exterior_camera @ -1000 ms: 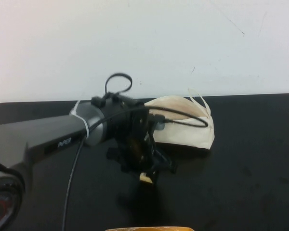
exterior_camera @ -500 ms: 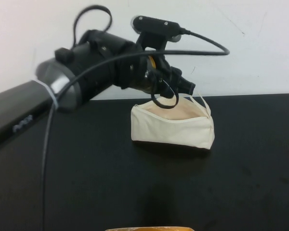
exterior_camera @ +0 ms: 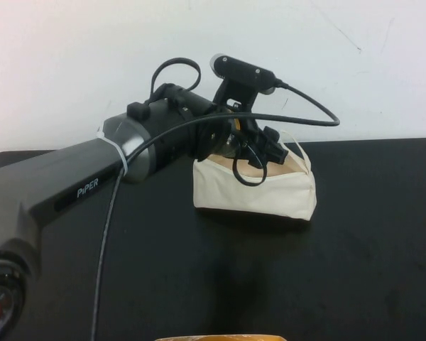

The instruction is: Put eraser into pencil case

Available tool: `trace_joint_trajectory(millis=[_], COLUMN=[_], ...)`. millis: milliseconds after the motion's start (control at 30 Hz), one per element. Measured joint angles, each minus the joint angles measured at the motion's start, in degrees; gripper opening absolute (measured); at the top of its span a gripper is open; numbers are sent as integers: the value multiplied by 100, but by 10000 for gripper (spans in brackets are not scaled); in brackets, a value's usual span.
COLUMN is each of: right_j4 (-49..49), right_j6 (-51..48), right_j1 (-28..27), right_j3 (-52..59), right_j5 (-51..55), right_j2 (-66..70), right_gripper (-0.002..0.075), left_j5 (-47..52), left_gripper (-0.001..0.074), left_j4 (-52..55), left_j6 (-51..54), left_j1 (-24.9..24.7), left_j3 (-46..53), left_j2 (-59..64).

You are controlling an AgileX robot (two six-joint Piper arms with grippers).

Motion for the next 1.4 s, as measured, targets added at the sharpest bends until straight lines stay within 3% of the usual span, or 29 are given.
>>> trace_joint_trajectory(millis=[167,233,400,500,967,1400], right_j4=[0,0,0,0,0,0], right_j6=[0,0,0,0,146,146], right_j1=[0,0,0,0,0,0], right_j3=[0,0,0,0,0,0], right_j5=[0,0,0,0,0,0], right_j2=[0,0,0,0,0,0], right_gripper=[-1,-1,-1,-1,-1,-1], left_j5=[23,49,75,44,658,-284], left_gripper=[435,369,103,30,0,0], left_j4=[0,44,469,904,2662,3272], left_j6=[0,0,0,0,-840,-2894], left_j1=[0,0,0,0,0,0], left_j3=[0,0,0,0,317,3709], left_j2=[-65,-200,-895,-1407,-4141,-5681])
